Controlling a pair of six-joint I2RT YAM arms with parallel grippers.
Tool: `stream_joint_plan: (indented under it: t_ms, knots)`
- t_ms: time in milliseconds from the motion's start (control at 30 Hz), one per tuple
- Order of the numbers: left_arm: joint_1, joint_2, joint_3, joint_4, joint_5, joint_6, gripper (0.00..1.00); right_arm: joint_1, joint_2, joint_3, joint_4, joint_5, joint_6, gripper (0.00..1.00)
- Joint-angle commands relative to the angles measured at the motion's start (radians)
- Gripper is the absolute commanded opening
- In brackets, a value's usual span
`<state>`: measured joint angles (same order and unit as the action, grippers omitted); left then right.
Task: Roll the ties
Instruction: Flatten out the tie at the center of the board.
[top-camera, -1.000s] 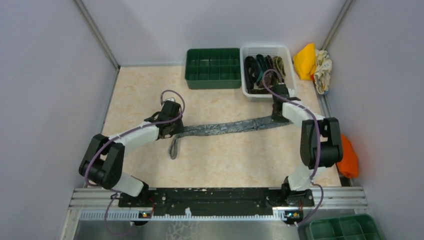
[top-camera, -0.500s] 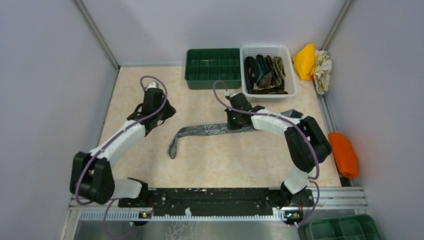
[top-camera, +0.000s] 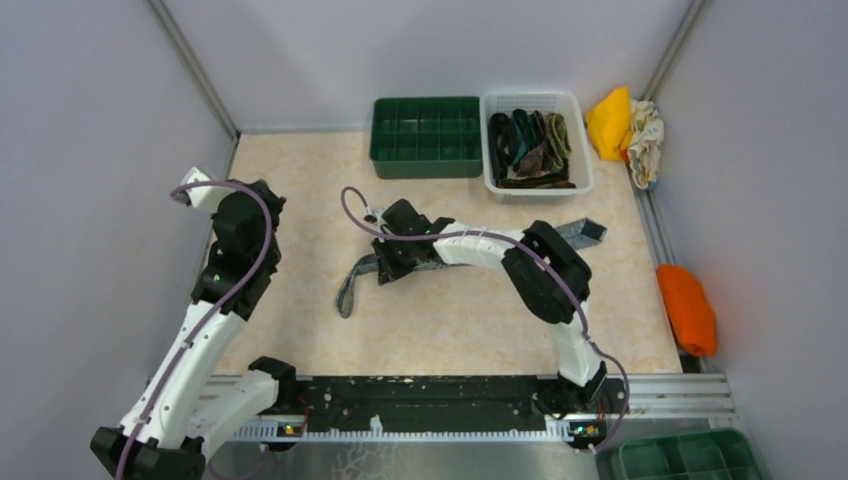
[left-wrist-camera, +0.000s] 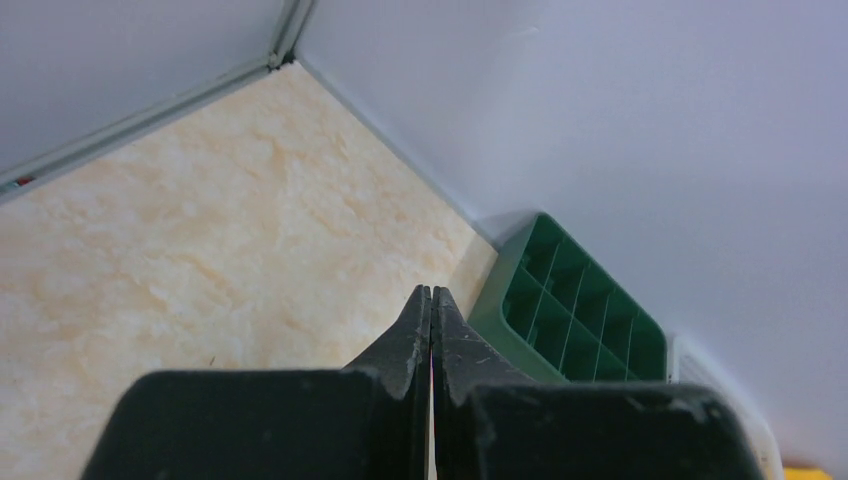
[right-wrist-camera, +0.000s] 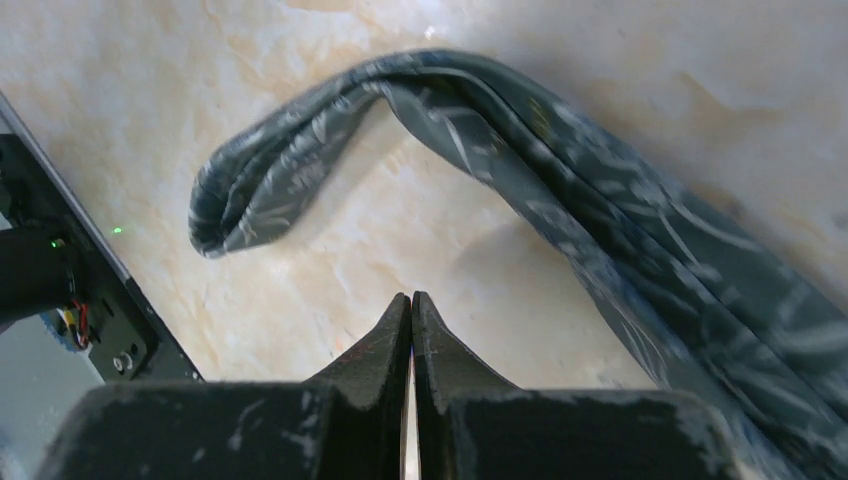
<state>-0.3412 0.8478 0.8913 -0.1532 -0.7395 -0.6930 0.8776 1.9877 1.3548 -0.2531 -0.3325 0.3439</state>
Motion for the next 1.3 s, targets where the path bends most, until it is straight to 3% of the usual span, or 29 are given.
stream_joint_plan:
  t_ms: [0, 533, 833, 933, 1033, 1167, 1267]
  knots:
    - [0.002, -0.025, 0.032, -0.043, -0.107, 0.015, 0.0, 0.038, 0.087, 0.128, -0.018, -0.077, 0.0, 0.0]
    - [0.001, -0.087, -0.03, -0.01, -0.093, 0.031, 0.02, 0.071, 0.339, 0.537, -0.118, -0.201, -0.011, 0.0]
    - [0.001, -0.075, -0.044, 0.004, -0.099, 0.051, 0.05, 0.036, 0.513, 0.899, -0.283, -0.145, -0.025, 0.0]
    - [0.001, -0.075, -0.052, 0.027, -0.087, 0.064, 0.06, 0.004, 0.414, 0.809, -0.256, -0.054, -0.062, 0.0]
    - [0.001, -0.071, -0.054, 0.05, -0.036, 0.081, 0.06, -0.036, 0.249, 0.619, -0.224, 0.047, -0.101, 0.0]
    - [0.001, -0.053, -0.086, 0.129, 0.195, 0.114, 0.04, -0.126, -0.035, 0.266, -0.135, 0.198, -0.094, 0.0]
    - [0.001, 0.05, -0.102, 0.176, 0.398, 0.09, 0.0, -0.222, -0.2, 0.052, -0.119, 0.29, -0.073, 0.0]
